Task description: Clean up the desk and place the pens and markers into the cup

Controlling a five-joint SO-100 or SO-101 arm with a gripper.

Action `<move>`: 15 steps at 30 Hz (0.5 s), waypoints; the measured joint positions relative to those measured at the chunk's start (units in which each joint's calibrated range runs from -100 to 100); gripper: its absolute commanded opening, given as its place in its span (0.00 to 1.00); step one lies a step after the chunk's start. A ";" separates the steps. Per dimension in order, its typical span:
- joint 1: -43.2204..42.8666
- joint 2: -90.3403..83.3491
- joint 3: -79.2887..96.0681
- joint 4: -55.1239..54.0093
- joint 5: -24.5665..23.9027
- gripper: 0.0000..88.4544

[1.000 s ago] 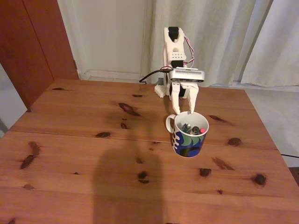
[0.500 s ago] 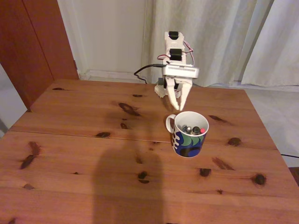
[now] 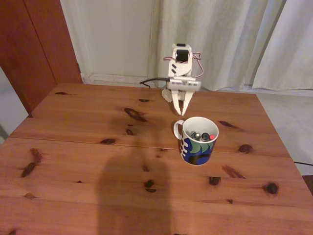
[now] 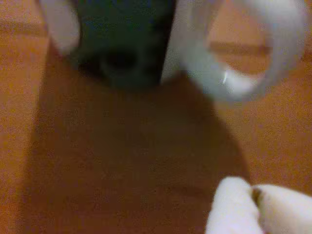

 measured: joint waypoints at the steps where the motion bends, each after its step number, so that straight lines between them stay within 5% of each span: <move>1: 0.29 -1.10 1.61 0.41 0.00 0.01; 15: 2.49 -8.31 11.72 8.96 2.10 0.01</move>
